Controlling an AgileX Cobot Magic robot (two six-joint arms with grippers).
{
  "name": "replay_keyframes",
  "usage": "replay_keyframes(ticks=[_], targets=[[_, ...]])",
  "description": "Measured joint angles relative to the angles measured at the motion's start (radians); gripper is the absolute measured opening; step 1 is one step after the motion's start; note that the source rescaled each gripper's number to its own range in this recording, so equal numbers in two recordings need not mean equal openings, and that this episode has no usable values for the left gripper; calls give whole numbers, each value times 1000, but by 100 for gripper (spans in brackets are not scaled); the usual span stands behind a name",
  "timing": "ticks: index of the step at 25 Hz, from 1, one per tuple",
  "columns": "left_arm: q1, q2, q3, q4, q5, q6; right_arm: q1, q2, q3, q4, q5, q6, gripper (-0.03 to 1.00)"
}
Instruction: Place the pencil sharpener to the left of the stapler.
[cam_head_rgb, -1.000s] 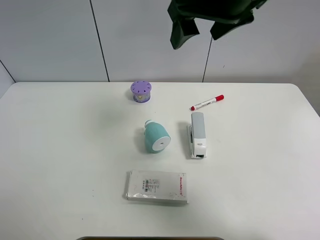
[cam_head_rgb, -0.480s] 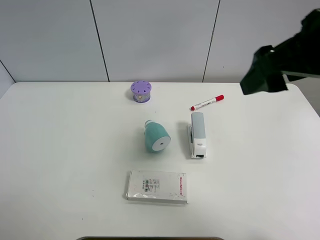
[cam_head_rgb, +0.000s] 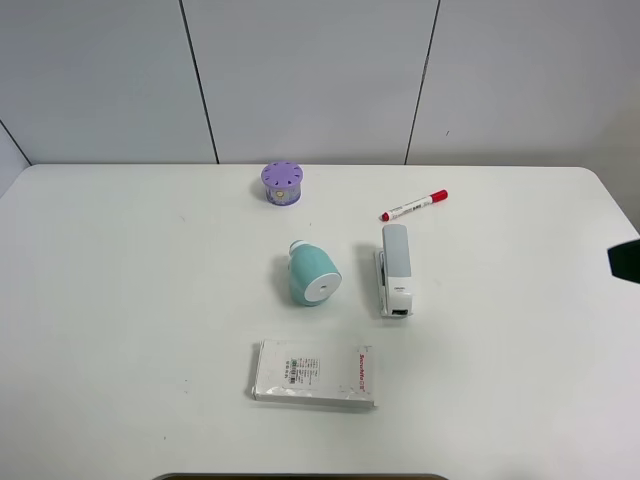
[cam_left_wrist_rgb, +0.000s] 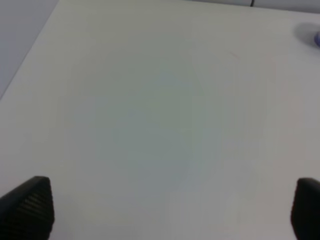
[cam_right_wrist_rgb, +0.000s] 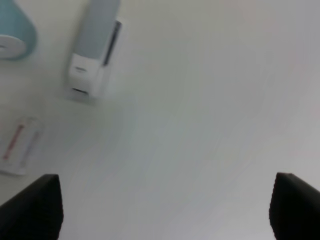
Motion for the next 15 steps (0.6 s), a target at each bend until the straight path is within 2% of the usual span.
replay_keyframes(ticks=[3, 8, 11, 15], targets=[[0, 0, 0, 0, 0, 0, -158, -102, 95, 4, -17, -13, 59], [0, 0, 0, 0, 0, 0, -385, -314, 273, 84, -107, -166, 59], [0, 0, 0, 0, 0, 0, -480, -456, 336, 168, -159, -256, 59], [0, 0, 0, 0, 0, 0, -529, -624, 362, 226, -161, -326, 59]])
